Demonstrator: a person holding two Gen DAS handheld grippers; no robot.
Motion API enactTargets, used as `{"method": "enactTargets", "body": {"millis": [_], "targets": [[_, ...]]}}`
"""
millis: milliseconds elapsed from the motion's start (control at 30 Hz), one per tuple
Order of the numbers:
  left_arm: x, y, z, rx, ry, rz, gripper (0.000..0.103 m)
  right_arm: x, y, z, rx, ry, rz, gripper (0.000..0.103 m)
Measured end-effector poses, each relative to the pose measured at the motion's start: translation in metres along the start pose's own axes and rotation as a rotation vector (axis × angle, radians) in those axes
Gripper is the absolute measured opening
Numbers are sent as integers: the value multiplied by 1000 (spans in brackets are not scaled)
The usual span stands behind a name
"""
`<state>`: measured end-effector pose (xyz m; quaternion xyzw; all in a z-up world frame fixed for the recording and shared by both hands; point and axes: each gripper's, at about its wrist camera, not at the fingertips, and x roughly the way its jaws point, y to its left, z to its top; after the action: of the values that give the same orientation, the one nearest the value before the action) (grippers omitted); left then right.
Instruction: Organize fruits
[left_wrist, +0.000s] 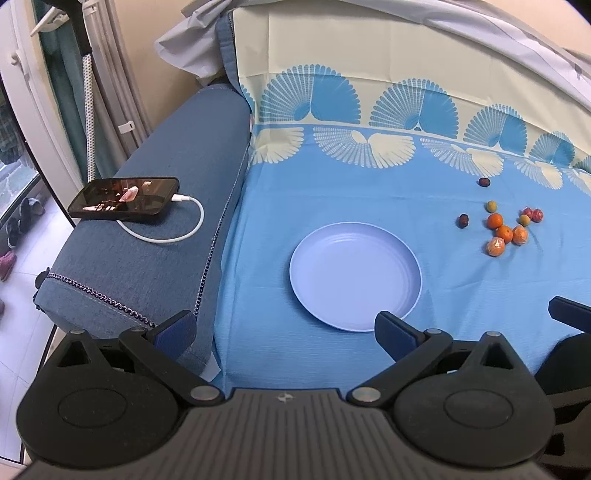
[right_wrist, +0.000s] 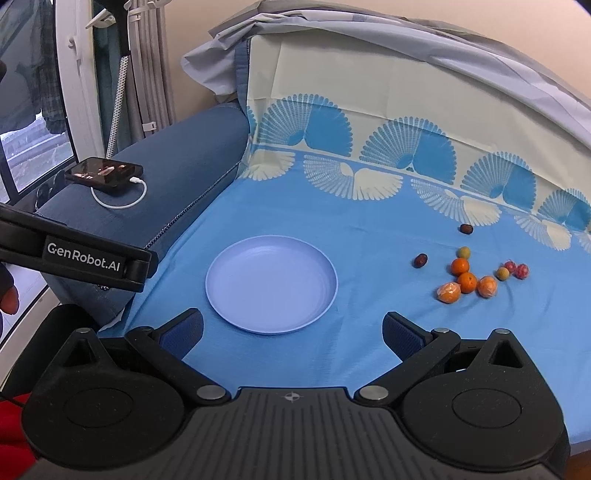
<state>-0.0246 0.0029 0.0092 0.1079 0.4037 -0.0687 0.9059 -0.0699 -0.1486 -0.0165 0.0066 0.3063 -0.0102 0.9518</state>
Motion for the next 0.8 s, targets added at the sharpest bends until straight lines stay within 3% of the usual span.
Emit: {"method": "enactTargets", "body": {"millis": [800], "targets": [[-3,-5,3,14,-17,-8,103,-4,2,0,3,-31,-50,102]]}}
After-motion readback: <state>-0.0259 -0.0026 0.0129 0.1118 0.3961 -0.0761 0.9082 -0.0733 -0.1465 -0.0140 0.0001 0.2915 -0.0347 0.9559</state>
